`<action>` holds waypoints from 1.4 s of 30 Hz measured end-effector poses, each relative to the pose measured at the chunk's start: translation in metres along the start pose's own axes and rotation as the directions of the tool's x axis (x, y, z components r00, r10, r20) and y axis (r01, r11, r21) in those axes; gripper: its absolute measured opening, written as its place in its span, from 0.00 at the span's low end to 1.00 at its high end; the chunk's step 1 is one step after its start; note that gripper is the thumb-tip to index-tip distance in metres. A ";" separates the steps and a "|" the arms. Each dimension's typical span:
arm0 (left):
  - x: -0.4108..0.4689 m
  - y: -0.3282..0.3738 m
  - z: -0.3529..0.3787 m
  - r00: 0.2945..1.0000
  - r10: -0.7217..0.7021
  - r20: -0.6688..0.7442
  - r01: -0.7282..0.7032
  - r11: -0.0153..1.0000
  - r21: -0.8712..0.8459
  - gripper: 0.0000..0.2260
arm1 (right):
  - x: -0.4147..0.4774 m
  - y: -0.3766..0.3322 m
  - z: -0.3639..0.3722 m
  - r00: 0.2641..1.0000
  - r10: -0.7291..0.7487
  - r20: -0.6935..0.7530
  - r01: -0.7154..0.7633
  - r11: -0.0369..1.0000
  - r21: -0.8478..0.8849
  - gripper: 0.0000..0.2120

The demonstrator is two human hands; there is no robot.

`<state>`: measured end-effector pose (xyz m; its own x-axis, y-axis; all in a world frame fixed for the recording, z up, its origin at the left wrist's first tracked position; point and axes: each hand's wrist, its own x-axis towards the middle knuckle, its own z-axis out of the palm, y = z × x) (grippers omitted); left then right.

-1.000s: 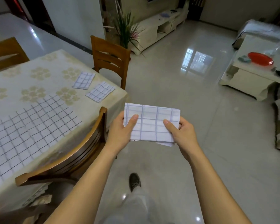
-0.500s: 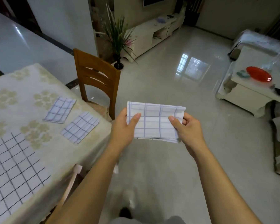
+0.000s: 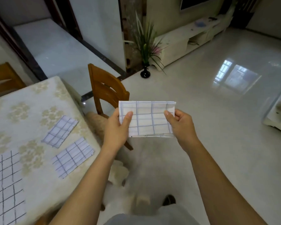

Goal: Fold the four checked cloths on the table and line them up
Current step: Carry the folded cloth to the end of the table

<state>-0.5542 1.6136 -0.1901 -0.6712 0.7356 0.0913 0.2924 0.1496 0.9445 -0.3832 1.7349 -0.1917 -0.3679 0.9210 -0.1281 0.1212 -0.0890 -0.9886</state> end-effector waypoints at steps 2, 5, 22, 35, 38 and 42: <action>0.024 0.015 0.021 0.999 -0.004 -0.037 0.004 1.000 -0.013 0.12 | 0.037 -0.010 -0.013 0.999 -0.008 0.048 0.009 1.000 -0.005 0.10; 0.057 0.030 0.041 0.996 -0.008 -0.094 0.006 1.000 -0.022 0.12 | 0.085 -0.022 -0.022 0.992 -0.018 0.126 0.023 0.999 -0.036 0.11; 0.286 -0.011 0.071 0.927 -0.061 -0.369 0.031 0.996 -0.085 0.09 | 0.359 -0.058 0.066 0.919 -0.214 0.331 0.306 0.916 -0.259 0.07; 0.440 -0.034 0.029 0.825 -0.052 -0.562 0.097 0.994 0.049 0.12 | 0.533 -0.077 0.201 0.785 -0.239 0.572 0.392 0.906 -0.159 0.10; 0.475 -0.045 0.028 0.782 -0.078 -0.618 0.163 0.983 0.083 0.11 | 0.580 -0.075 0.233 0.732 -0.222 0.644 0.372 0.922 -0.105 0.08; 0.523 -0.045 0.034 0.687 -0.097 -0.720 0.249 0.962 0.109 0.11 | 0.643 -0.078 0.273 0.629 -0.205 0.750 0.377 0.924 -0.064 0.07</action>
<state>-0.8949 2.0142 -0.1958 -0.9800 0.0151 0.1986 0.1880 0.3992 0.8974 -0.8805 2.2305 -0.2179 -0.9476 0.3132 0.0628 0.0322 0.2893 -0.9567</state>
